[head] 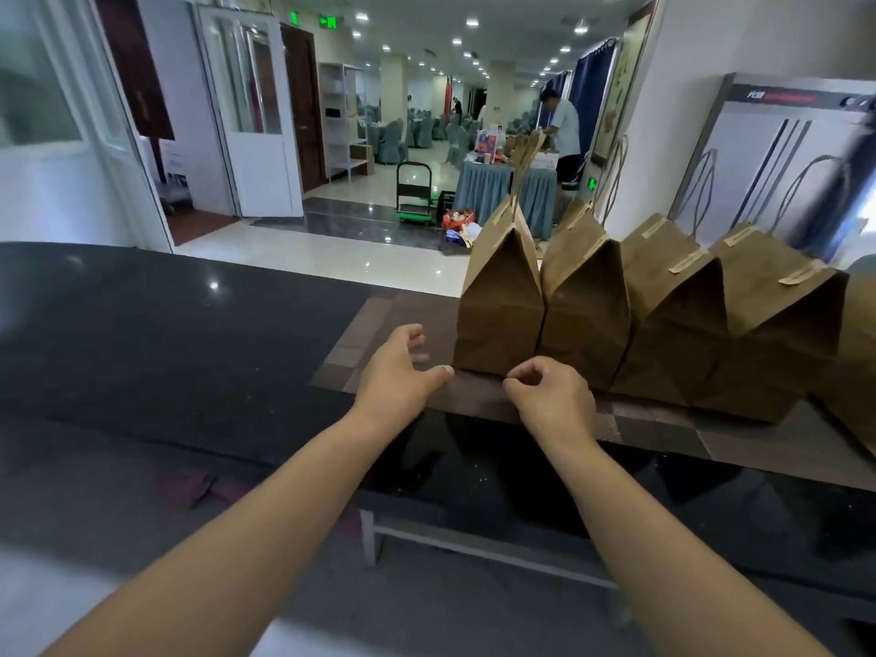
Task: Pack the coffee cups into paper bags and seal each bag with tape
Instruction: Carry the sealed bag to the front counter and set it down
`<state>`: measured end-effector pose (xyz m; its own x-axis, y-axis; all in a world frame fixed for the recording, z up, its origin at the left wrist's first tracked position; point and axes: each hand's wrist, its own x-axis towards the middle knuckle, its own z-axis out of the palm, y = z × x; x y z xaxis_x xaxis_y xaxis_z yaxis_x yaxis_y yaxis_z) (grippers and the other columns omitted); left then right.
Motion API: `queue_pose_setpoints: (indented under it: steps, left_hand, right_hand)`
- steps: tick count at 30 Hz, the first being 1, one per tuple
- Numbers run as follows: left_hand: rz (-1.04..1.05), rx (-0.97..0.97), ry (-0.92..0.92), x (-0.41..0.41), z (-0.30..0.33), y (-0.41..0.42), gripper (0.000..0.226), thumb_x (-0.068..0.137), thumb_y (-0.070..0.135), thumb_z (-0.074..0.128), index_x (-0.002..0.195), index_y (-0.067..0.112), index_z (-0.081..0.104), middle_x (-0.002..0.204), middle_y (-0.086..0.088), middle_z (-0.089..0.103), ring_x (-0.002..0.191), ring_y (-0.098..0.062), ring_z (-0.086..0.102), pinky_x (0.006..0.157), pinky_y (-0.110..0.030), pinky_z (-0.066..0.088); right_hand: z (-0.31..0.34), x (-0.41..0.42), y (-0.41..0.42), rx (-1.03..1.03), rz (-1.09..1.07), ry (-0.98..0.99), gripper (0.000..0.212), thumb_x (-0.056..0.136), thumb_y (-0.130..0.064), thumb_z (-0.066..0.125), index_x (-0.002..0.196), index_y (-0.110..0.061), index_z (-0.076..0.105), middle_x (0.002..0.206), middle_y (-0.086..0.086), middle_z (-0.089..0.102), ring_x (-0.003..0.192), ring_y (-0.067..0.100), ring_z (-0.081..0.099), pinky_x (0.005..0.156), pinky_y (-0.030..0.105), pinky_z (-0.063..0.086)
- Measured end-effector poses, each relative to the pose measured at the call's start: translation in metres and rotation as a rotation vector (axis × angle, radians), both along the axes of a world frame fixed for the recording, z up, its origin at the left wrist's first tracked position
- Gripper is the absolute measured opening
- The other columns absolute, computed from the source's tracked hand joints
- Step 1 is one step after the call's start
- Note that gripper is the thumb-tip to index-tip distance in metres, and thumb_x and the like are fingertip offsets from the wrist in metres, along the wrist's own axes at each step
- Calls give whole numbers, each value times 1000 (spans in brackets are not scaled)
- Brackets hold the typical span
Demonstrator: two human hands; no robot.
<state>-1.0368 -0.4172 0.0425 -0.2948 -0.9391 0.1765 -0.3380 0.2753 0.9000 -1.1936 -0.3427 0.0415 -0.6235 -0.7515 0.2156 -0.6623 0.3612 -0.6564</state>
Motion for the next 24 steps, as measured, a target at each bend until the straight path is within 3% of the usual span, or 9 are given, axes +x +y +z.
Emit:
queue_pose_setpoints:
  steps: [5, 16, 21, 24]
  left_hand:
    - [-22, 1, 56, 48, 5, 33, 50, 81, 14, 71, 128, 19, 52, 119, 6, 59, 96, -5, 61, 76, -17, 50]
    - [21, 31, 58, 189, 7, 100, 23, 80, 7, 70, 96, 23, 66, 94, 7, 69, 87, -5, 66, 74, -14, 52]
    - [99, 52, -31, 279, -1, 128, 21, 79, 8, 70, 90, 25, 66, 87, 8, 70, 84, -7, 66, 79, -21, 53]
    - [141, 30, -118, 344, -6, 146, 18, 80, 10, 69, 94, 22, 68, 88, 9, 69, 84, -6, 65, 78, -19, 52]
  right_hand:
    - [10, 41, 11, 9, 173, -31, 4, 86, -30, 64, 83, -32, 65, 81, -14, 62, 83, 11, 59, 78, 36, 52]
    - [27, 161, 50, 121, 435, 46, 6, 88, -28, 64, 82, -30, 63, 78, -13, 61, 73, 6, 59, 70, 33, 56]
    - [26, 228, 64, 193, 528, 19, 3, 85, -24, 66, 86, -24, 68, 85, -9, 65, 81, 10, 62, 77, 36, 55]
    - [21, 283, 72, 229, 595, 42, 4, 82, -21, 68, 86, -23, 69, 82, -9, 66, 79, 11, 64, 73, 33, 56]
